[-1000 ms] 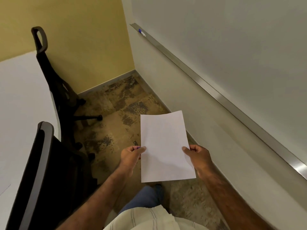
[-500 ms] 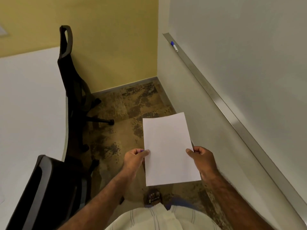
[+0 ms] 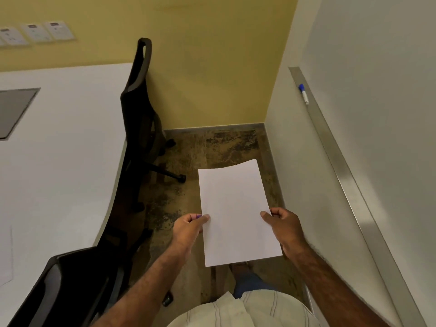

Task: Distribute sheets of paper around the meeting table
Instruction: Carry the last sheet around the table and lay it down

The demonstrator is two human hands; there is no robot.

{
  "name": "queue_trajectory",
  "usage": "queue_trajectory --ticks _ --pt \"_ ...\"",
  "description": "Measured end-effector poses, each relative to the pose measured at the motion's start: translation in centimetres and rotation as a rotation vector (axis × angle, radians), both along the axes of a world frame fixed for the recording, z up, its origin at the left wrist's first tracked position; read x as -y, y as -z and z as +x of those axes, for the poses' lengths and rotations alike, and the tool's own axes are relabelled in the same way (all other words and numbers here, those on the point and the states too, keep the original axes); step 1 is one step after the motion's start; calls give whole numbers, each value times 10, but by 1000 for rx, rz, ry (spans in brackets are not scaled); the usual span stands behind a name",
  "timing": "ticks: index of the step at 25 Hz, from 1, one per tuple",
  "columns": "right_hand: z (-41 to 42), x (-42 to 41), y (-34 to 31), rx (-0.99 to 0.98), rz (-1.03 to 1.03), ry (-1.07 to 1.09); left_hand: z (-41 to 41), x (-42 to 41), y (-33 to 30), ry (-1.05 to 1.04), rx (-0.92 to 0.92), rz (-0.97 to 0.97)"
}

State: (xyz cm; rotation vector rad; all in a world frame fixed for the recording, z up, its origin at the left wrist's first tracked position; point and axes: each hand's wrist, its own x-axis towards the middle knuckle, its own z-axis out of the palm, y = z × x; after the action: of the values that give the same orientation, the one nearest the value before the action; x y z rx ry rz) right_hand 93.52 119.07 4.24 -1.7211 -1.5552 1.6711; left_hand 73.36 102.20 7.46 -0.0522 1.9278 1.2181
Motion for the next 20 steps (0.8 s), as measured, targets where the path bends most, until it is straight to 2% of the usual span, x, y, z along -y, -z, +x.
queue_trajectory --ticks 8,14,20 --pt "-115 -90 -20 -7 -22 -277 -56 -40 -16 -266 -30 -8" --pt "-205 -98 -23 20 2 -527 -95 -19 -13 -460 3 -2" --pt "-304 -81 -14 39 7 -682 -151 12 -7 -606 -8 15"
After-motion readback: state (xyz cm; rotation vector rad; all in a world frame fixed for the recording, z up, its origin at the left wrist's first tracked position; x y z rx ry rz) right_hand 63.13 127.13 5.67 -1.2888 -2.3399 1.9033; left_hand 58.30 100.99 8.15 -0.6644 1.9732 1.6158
